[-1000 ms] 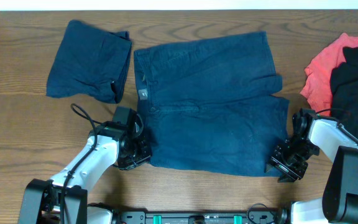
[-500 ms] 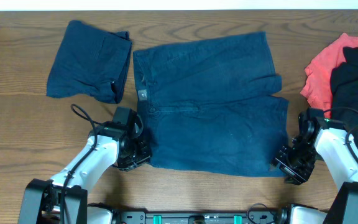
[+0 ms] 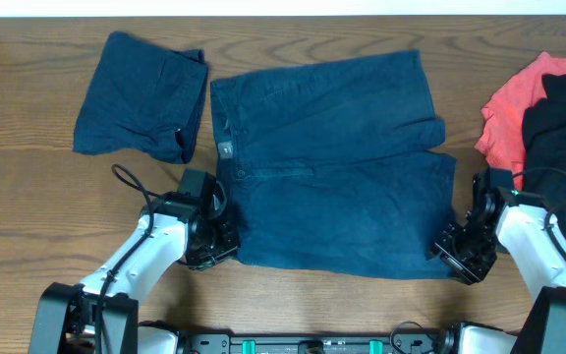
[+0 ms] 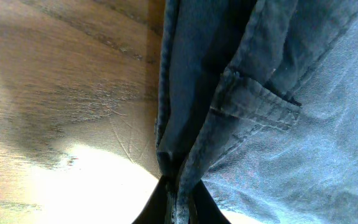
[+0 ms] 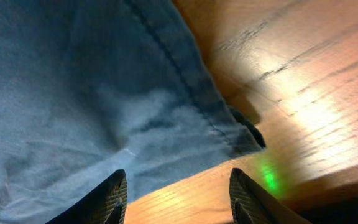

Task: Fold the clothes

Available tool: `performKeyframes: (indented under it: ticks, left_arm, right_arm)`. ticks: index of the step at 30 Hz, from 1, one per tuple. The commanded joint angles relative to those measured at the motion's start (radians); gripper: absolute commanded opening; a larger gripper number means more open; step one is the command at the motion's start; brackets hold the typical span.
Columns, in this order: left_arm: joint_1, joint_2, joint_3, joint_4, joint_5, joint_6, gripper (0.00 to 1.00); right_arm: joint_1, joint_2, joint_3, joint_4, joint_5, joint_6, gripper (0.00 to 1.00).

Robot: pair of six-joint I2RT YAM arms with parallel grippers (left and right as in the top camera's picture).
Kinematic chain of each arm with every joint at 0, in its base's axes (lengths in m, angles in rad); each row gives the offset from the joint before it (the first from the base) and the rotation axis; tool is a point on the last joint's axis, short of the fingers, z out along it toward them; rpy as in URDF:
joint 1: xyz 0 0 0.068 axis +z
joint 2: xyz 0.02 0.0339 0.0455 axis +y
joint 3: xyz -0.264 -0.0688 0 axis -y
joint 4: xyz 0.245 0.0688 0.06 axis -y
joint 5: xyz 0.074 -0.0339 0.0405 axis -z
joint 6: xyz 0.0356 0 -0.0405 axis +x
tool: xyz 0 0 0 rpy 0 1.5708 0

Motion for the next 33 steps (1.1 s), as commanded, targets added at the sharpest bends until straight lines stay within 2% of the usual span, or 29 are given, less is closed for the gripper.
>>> performKeyframes:
  ticks: [1, 7, 10, 14, 18, 21, 25, 30, 33]
  left_arm:
    - [0.002, 0.009, -0.005, -0.008, -0.024, -0.009, 0.06]
    - [0.002, 0.009, -0.005, -0.008, -0.024, -0.008, 0.06]
    - [0.002, 0.009, -0.005, -0.008, -0.024, -0.005, 0.06]
    - [0.002, 0.009, -0.005, -0.008, -0.024, -0.005, 0.06]
    - [0.002, 0.009, -0.005, -0.008, -0.024, -0.005, 0.06]
    - [0.002, 0.009, -0.005, -0.008, -0.025, -0.005, 0.06]
    - [0.002, 0.009, -0.005, -0.008, -0.025, -0.001, 0.06]
    - [0.002, 0.009, -0.005, -0.001, -0.024, 0.002, 0.06]
    - [0.002, 0.009, -0.005, -0.001, -0.025, 0.003, 0.06]
  right_arm:
    - [-0.003, -0.009, -0.032, 0.018, -0.02, 0.031, 0.52]
    - [-0.003, -0.009, -0.073, 0.078, -0.025, 0.031, 0.49]
    - [-0.003, -0.009, -0.073, 0.095, -0.027, 0.032, 0.36]
    - [-0.003, -0.009, -0.073, 0.112, -0.022, 0.036, 0.28]
    - [-0.003, -0.009, -0.082, 0.117, -0.022, 0.039, 0.32]
    - [0.0, -0.009, -0.101, 0.095, -0.03, 0.035, 0.46]
    - [0.002, -0.009, -0.143, 0.076, -0.023, 0.005, 0.5]
    - [0.002, -0.009, -0.171, 0.147, -0.052, 0.05, 0.3]
    - [0.002, -0.009, -0.163, 0.175, -0.043, 0.049, 0.25]
